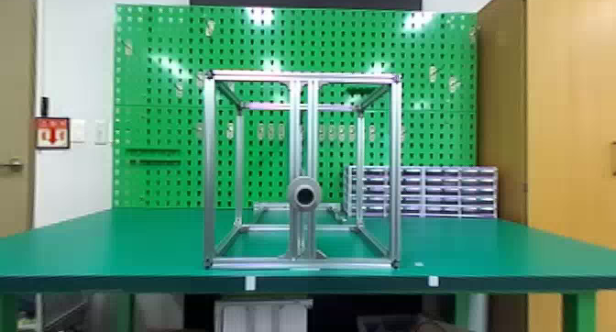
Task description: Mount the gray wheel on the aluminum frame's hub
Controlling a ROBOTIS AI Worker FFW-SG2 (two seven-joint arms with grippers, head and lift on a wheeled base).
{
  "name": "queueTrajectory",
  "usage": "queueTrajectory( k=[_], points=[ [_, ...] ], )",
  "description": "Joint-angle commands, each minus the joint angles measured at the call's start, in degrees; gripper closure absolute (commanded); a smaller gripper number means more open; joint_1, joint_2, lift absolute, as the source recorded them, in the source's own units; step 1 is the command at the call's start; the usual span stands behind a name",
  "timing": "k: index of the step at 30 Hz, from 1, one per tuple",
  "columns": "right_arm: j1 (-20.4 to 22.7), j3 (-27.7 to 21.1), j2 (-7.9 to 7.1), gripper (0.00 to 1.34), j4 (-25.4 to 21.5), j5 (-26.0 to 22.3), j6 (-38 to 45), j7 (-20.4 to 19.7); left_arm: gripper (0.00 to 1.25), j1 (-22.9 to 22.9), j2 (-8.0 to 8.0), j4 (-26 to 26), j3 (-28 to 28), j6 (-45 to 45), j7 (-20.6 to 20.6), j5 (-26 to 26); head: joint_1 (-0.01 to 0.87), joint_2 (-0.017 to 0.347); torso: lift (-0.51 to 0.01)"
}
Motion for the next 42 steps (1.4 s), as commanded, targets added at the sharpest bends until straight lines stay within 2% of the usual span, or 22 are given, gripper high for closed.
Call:
queueTrajectory(
  k=[1,9,18,23,33,37,42],
  points=[
    [-0.1,0.1,0.09,1.09,0.0,-0.8,0.0,0.0,0.13,0.0,0.0,0.0,0.0,0.0,0.0,0.0,-0.005,0.006,-0.499],
    [-2.0,0.2,0.79,1.09,-3.6,0.4,4.8,0.0,0.13,0.1,0.0,0.0,0.2,0.0,0.0,0.0,-0.005,0.006,-0.499],
    [-6.6,1.1,0.79,1.09,-9.8,-0.6,17.6,-1.2,0.13,0.2,0.09,0.0,0.3,0.0,0.0,0.0,-0.005,0.006,-0.499],
    [-9.9,1.9,0.88,1.09,-13.4,-3.3,24.3,-4.1,0.13,0.3,0.0,0.0,0.1,0.1,0.0,-0.3,-0.005,0.006,-0.499],
    [-16.4,3.8,1.41,1.09,-18.6,-7.3,32.6,-10.6,0.13,0.2,0.27,0.0,-0.6,0.9,0.0,-1.0,-0.005,0.006,-0.499],
    [-19.1,4.0,2.02,1.09,-19.9,-8.3,34.5,-11.5,0.13,0.2,0.53,0.0,-1.0,1.1,0.0,-1.1,-0.005,0.006,-0.499],
    [-22.2,4.5,2.07,1.09,-21.4,-11.2,37.5,-13.4,0.13,0.1,0.88,0.0,-1.5,1.5,0.0,-1.2,-0.005,0.006,-0.499]
  ],
)
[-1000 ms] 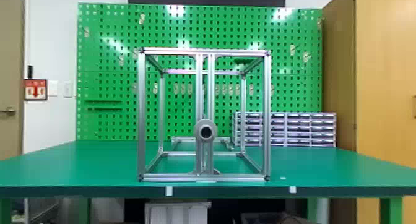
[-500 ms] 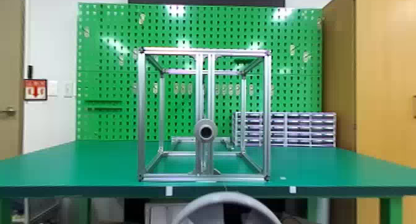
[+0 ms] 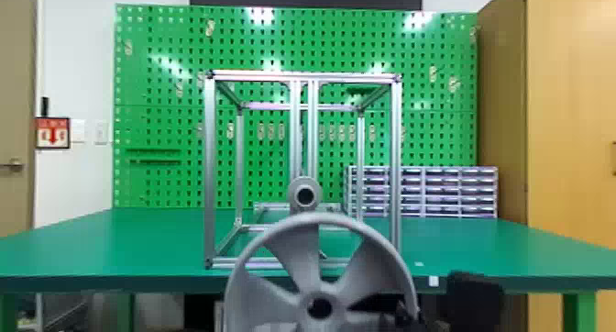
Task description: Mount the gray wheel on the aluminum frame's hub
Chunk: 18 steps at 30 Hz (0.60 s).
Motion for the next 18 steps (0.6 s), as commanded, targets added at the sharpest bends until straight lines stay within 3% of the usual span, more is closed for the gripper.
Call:
queueTrajectory(
  k=[1,7,18],
  points=[
    [-2.9,0.2,0.12,1.09,-1.1,-3.3,2.7,-1.2,0.13,-0.1,0.36,0.0,-0.4,0.3,0.0,-0.1,-0.005,0.006,-0.499],
    [-6.6,-1.1,0.12,1.09,-1.8,-10.1,7.1,-3.7,0.13,-0.2,1.07,0.0,-0.8,0.5,0.0,-0.1,-0.005,0.006,-0.499],
    [-12.6,-2.3,0.12,1.09,-1.1,-15.7,10.1,-5.6,0.13,-0.5,2.39,0.0,-1.7,1.2,0.0,-0.1,-0.005,0.006,-0.499]
  ],
)
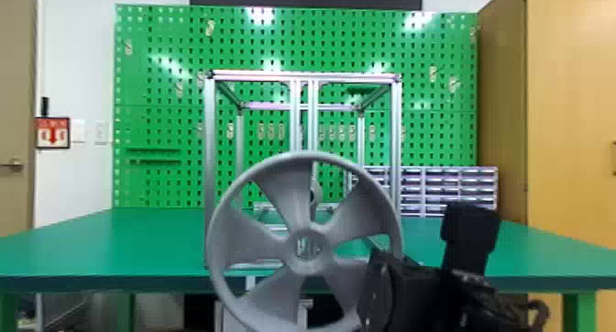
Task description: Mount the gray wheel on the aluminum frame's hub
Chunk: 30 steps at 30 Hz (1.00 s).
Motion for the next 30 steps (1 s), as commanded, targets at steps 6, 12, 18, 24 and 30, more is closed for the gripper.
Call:
queueTrajectory(
  k=[6,12,18,24,30],
  points=[
    [-4.7,-1.4,0.05,1.09,1.6,-4.1,1.8,-3.0,0.13,-0.4,1.07,0.0,-1.0,0.4,0.0,0.0,-0.005,0.006,-0.499],
    [-6.5,-2.9,0.05,1.09,5.3,-7.4,2.4,-3.8,0.13,-0.5,1.77,0.0,-1.5,0.8,0.0,0.0,-0.005,0.006,-0.499],
    [-8.4,-3.0,0.05,1.09,7.0,-8.3,2.5,-4.6,0.13,-0.5,2.21,0.0,-1.8,1.0,0.0,0.1,-0.005,0.006,-0.499],
    [-9.0,-2.8,0.05,1.09,7.6,-7.7,2.3,-4.6,0.13,-0.7,2.47,0.0,-2.5,1.2,0.0,0.1,-0.005,0.006,-0.499],
    [-9.0,-3.0,0.05,1.09,7.7,-7.0,2.1,-4.6,0.14,-0.7,2.56,-0.9,-3.1,1.4,0.8,0.0,-0.005,0.006,-0.499]
  ],
)
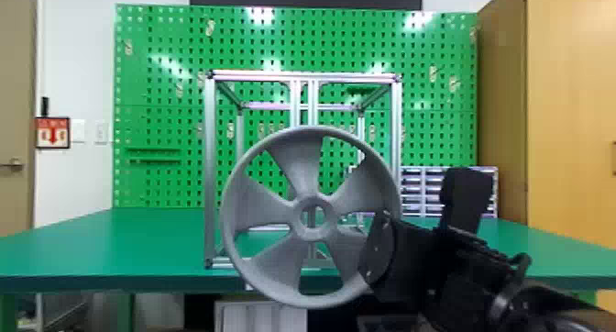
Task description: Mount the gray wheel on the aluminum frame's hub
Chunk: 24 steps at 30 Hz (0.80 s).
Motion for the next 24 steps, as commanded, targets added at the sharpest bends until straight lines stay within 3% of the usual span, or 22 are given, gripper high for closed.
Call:
queueTrajectory(
  k=[1,18,24],
  points=[
    [0.0,-0.2,0.05,1.09,0.1,0.6,-0.1,0.0,0.14,-0.1,0.18,-1.0,-0.7,0.3,0.9,-0.1,-0.005,0.006,-0.499],
    [-0.1,0.5,0.05,1.09,1.4,1.6,-1.3,0.0,0.16,-5.0,2.2,-9.7,-8.5,6.1,12.8,11.8,-0.005,0.006,-0.499],
    [-0.3,0.7,0.05,1.09,1.7,1.9,-1.5,0.0,0.17,-7.7,2.9,-12.9,-11.2,9.0,16.7,19.4,-0.005,0.006,-0.499]
  ],
)
